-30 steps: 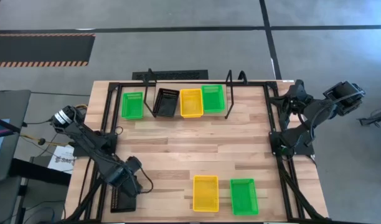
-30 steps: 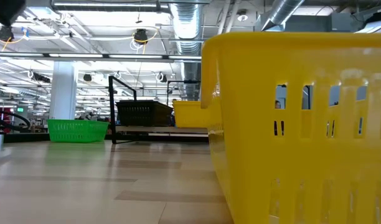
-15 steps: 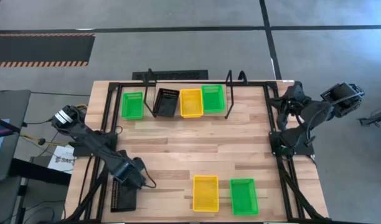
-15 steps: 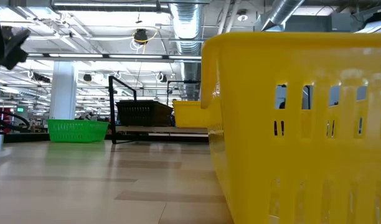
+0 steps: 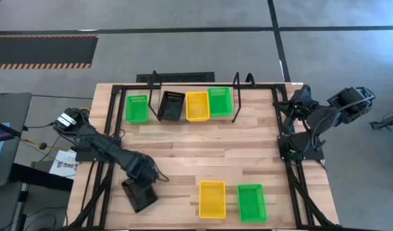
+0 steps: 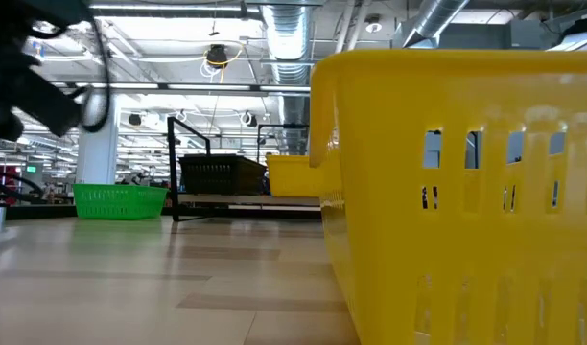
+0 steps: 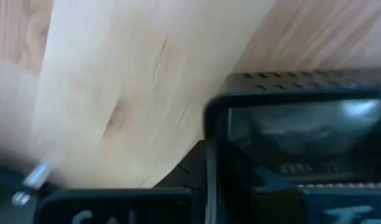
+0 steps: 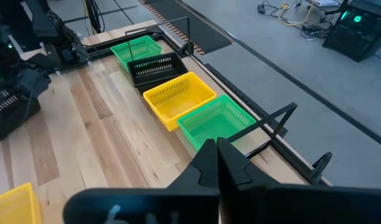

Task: Stack baskets on shelf by color
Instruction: Stack the black bin on top of the stacked black bins on the shelf

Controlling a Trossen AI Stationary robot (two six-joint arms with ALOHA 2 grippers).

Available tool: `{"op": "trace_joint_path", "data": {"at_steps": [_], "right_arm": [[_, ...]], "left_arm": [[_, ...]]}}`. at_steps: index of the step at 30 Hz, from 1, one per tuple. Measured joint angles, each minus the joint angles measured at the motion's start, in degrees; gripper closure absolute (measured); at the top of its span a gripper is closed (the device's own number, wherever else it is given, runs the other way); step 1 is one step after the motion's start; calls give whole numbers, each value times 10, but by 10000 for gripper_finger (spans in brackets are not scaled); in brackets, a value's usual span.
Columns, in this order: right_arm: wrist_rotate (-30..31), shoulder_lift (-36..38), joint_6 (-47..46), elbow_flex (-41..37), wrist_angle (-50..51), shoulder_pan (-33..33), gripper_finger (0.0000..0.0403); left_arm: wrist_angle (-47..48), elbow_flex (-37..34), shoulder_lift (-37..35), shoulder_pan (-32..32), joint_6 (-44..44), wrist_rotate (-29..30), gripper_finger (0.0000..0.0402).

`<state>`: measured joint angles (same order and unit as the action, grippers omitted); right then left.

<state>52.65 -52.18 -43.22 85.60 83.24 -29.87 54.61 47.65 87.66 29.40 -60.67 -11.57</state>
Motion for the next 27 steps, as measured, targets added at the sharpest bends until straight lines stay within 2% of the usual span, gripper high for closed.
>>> {"op": "trace_joint_path", "data": {"at_steps": [4, 8, 13, 18, 21, 24, 27], "right_arm": [[0, 0, 0, 0, 0, 0, 400], [0, 0, 0, 0, 1, 0, 400], [0, 0, 1, 0, 5, 0, 400], [0, 0, 2, 0, 7, 0, 400], [-1, 0, 2, 0, 14, 0, 400], [-2, 0, 3, 0, 23, 0, 400], [-2, 0, 3, 0, 31, 0, 400]], "left_arm": [[-8, 26, 0, -42, 28, 5, 399], [10, 94, 0, -87, 84, 40, 401], [123, 235, 0, -144, 162, 112, 401], [248, 392, 0, -210, 225, 244, 402], [276, 477, 0, -257, 272, 316, 401], [278, 544, 0, -307, 345, 345, 401], [268, 588, -1, -365, 417, 343, 401]]}}
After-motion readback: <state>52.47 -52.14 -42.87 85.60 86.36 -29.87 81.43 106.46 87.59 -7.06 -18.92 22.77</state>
